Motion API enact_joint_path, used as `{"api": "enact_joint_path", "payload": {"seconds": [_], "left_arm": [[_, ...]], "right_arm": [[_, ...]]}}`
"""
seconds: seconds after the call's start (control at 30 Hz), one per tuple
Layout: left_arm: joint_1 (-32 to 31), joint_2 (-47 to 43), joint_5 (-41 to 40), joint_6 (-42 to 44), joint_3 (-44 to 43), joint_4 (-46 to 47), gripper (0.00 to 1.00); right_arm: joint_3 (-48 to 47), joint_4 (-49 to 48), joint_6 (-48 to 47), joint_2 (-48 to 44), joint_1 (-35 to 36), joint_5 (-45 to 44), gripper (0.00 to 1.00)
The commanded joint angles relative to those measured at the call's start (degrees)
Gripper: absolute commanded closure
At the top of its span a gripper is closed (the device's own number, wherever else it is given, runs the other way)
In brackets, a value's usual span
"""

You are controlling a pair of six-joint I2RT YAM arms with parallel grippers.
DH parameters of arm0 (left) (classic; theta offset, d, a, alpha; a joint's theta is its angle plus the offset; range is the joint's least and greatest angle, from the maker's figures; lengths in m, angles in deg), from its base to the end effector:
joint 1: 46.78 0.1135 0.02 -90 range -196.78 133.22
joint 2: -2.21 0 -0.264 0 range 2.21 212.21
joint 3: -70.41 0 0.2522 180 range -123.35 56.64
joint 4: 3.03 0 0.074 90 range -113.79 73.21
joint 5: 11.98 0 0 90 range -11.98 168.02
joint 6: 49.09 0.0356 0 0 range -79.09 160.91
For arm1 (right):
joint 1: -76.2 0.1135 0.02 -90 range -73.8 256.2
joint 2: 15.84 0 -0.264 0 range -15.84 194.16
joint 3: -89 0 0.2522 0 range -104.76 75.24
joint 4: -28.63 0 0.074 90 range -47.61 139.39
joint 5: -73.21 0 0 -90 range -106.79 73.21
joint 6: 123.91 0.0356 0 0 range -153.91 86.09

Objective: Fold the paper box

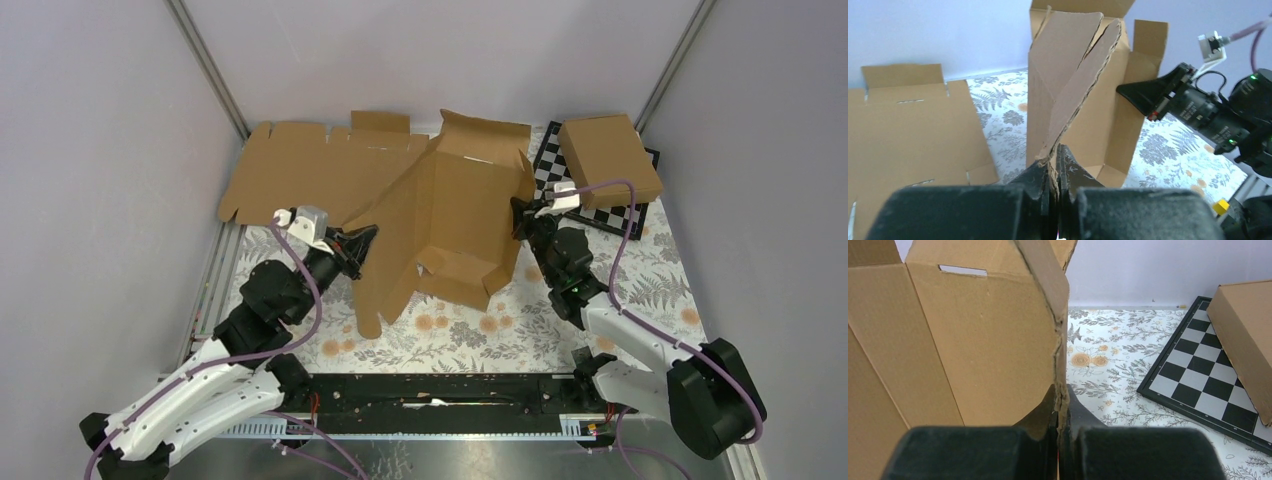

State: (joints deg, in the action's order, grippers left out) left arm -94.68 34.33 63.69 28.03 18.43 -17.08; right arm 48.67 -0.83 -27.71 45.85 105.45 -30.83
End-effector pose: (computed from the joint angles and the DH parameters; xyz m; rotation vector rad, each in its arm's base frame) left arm 0.1014 -0.0991 0.3505 0.2514 1.4881 -0.6749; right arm 0.2111 0.1083 0.2694 -0.0867 1.4395 0.3335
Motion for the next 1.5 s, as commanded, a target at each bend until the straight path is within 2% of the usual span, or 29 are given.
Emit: {"api": "enact_joint_path", "payload": {"seconds": [0.0,0.13,0.2,0.27,0.47,0.53,0.6,0.63,0.9,1.1,1.23,1.47], "left_arm": [[-0.09,1.32,8.52,0.50,-0.65,7.50,1.00],[-0.08,-0.18,13.99,-0.25,4.88,11.06,1.00],[-0.09,-1.12,16.11,0.66,5.86,9.89,1.00],[-0.09,-1.67,16.72,1.59,5.88,7.91,1.00],[-0.08,-3.83,19.51,2.51,6.56,5.92,1.00],[-0.09,-4.25,19.99,2.74,6.74,5.88,1.00],[-0.09,-4.49,20.25,3.01,6.84,5.54,1.00],[-0.09,-4.51,20.28,3.10,6.77,5.37,1.00],[-0.07,-3.91,20.73,3.39,6.51,5.31,1.00],[-0.09,-3.82,20.50,2.36,7.00,6.27,1.00],[-0.02,-3.67,19.27,0.47,8.25,8.46,1.00],[-0.05,-4.57,11.79,0.51,9.67,12.31,1.00]], "right_arm": [[0.13,-9.25,2.82,1.54,0.25,-6.27,1.00],[5.39,-16.59,6.77,4.77,0.27,-10.84,0.96],[7.02,-17.57,8.47,5.67,0.33,-11.66,0.88],[8.05,-16.42,9.45,5.31,0.30,-11.03,0.82],[9.51,-7.49,10.40,0.97,0.33,-5.99,0.76],[9.81,-3.90,10.78,-1.42,0.28,-4.03,0.67],[9.79,0.48,10.97,-4.04,0.34,-1.30,0.53],[9.79,2.72,11.19,-5.36,0.34,-0.17,0.51],[7.72,18.34,11.63,-11.06,0.36,12.06,0.49],[8.75,17.91,17.12,-9.56,0.36,13.87,0.37],[7.80,14.27,21.83,-7.46,0.36,11.91,0.33],[-2.06,14.59,19.32,-0.02,0.34,-0.54,0.40]]}}
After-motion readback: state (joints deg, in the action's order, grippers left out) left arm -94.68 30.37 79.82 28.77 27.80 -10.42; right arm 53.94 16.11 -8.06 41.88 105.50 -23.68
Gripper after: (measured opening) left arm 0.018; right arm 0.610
